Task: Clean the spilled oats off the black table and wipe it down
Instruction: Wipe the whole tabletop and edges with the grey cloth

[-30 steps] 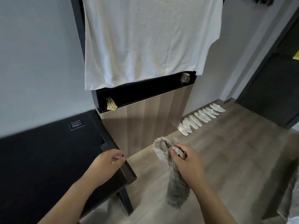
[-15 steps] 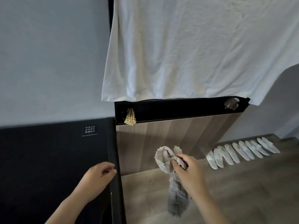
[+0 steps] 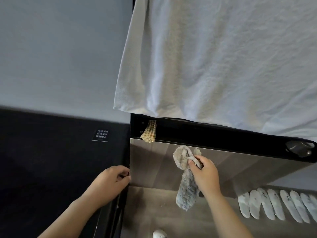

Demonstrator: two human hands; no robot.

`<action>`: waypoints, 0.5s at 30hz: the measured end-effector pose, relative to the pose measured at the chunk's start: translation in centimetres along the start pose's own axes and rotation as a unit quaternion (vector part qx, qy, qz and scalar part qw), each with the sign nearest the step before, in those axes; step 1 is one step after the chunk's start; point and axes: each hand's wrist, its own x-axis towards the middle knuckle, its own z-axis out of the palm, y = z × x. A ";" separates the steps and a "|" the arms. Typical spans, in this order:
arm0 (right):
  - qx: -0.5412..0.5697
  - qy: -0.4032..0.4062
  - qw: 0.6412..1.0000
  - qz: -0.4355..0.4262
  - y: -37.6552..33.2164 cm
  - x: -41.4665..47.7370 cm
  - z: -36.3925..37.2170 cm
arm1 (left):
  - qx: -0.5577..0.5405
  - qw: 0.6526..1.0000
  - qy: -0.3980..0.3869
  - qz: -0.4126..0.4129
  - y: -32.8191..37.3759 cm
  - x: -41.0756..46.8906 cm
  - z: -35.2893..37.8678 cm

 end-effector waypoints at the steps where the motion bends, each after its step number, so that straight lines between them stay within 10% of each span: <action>1: -0.006 -0.012 1.000 -0.007 0.4 1.6 0.2 | -0.002 1.000 0.014 -0.011 0.3 0.4 0.5; 15: -0.087 -0.156 0.983 -0.047 2.8 20.0 6.8 | -0.007 0.964 0.153 -0.219 4.3 4.2 4.5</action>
